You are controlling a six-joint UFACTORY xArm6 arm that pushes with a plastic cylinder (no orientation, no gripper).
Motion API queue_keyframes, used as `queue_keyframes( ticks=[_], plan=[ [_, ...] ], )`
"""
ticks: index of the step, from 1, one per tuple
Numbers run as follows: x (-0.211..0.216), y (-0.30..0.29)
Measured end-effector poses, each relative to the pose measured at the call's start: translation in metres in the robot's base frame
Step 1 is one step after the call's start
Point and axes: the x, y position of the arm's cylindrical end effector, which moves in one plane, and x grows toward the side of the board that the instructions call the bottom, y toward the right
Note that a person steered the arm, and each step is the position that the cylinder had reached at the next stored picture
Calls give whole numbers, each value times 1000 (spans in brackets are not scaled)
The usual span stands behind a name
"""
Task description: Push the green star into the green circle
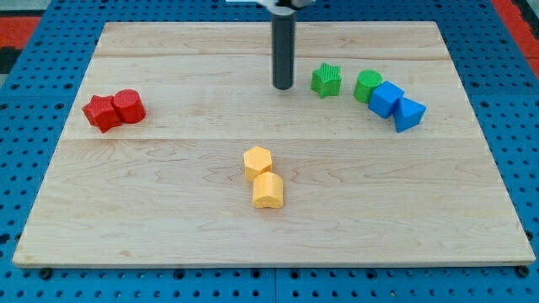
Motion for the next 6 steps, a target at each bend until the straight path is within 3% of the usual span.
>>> queue_keyframes(
  ticks=[2,4,5,6],
  plan=[
    [-12,70],
    [21,-31],
    [61,-63],
    [71,-155]
  ],
)
